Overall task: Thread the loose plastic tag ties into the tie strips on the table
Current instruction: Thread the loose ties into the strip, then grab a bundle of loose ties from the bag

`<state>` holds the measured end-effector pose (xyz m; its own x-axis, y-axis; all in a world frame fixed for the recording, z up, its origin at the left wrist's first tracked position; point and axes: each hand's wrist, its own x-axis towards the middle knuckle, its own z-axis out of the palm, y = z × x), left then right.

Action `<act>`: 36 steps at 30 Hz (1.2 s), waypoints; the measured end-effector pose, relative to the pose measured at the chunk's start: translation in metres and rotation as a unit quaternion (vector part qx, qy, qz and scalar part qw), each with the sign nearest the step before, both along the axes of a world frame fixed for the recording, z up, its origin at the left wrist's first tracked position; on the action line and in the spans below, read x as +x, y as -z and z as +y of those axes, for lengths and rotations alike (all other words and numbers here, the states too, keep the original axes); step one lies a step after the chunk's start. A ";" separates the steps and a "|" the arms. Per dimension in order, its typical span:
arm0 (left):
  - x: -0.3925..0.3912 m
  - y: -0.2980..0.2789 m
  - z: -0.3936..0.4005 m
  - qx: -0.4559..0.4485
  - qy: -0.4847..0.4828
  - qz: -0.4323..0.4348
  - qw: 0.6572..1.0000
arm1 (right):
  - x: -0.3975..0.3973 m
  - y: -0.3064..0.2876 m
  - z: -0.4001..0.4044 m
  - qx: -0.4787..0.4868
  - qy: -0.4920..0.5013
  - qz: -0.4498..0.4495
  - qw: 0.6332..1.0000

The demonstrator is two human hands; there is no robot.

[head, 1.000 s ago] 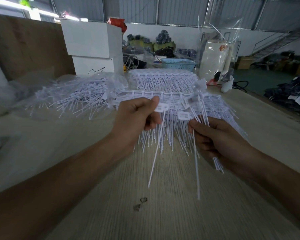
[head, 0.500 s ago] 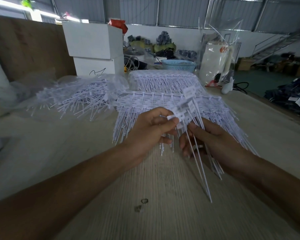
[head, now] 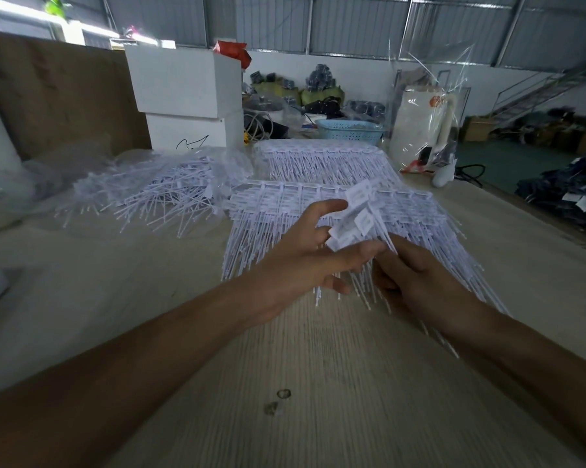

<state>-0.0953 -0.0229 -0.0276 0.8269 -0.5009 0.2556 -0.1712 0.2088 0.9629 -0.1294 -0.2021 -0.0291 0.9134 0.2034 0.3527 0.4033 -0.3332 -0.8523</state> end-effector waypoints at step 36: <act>0.027 -0.008 0.020 0.014 -0.305 -0.191 0.933 | -0.001 0.009 0.008 -0.219 0.018 -0.062 0.974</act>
